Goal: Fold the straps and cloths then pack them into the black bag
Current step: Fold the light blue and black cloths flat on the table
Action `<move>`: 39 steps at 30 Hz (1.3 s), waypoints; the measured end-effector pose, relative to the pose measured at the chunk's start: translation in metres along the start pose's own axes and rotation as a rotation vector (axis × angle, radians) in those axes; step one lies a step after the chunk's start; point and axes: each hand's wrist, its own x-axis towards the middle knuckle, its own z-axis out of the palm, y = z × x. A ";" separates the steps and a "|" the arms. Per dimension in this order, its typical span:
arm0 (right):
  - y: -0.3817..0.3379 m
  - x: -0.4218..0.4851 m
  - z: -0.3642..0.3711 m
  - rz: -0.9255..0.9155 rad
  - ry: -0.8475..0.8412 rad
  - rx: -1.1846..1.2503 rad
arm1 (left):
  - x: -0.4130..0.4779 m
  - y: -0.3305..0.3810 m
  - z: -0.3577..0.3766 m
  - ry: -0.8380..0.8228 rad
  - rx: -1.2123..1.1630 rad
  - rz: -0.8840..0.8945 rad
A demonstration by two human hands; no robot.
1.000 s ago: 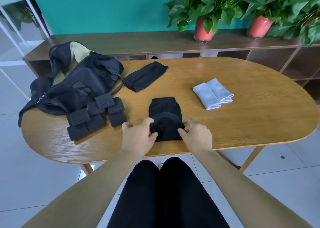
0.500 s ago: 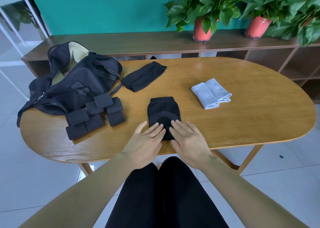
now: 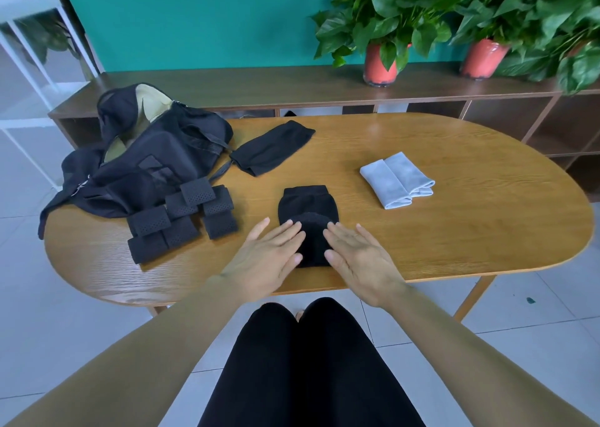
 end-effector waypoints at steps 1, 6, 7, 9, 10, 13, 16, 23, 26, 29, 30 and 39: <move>0.002 0.006 -0.003 0.015 0.043 0.023 | 0.004 -0.003 -0.004 0.025 -0.019 -0.013; 0.022 0.037 -0.009 0.120 0.212 0.028 | 0.031 -0.022 -0.019 0.071 -0.084 -0.175; 0.026 0.045 -0.009 0.154 0.217 0.025 | 0.037 -0.026 -0.021 0.072 -0.096 -0.205; 0.034 0.060 -0.009 0.218 0.212 0.014 | 0.052 -0.033 -0.022 0.074 -0.124 -0.249; 0.038 0.067 -0.008 0.246 0.216 0.009 | 0.059 -0.036 -0.022 0.074 -0.135 -0.268; 0.049 0.091 -0.007 0.330 0.189 -0.002 | 0.084 -0.044 -0.019 0.063 -0.156 -0.332; 0.054 0.110 -0.008 0.332 0.134 -0.001 | 0.101 -0.047 -0.013 0.044 -0.138 -0.377; 0.063 0.132 -0.004 0.096 -0.023 -0.086 | 0.110 -0.050 0.001 0.085 -0.036 -0.373; 0.068 0.125 0.000 0.066 -0.013 -0.187 | 0.103 -0.044 -0.001 0.206 -0.083 -0.374; 0.072 0.112 0.001 0.096 0.002 -0.234 | 0.083 -0.026 -0.005 0.371 -0.157 -0.340; 0.072 0.108 0.000 0.112 0.001 -0.244 | 0.076 -0.020 -0.006 0.355 -0.156 -0.321; 0.062 0.059 -0.006 0.176 0.085 -0.299 | 0.050 0.008 -0.015 0.091 0.076 -0.344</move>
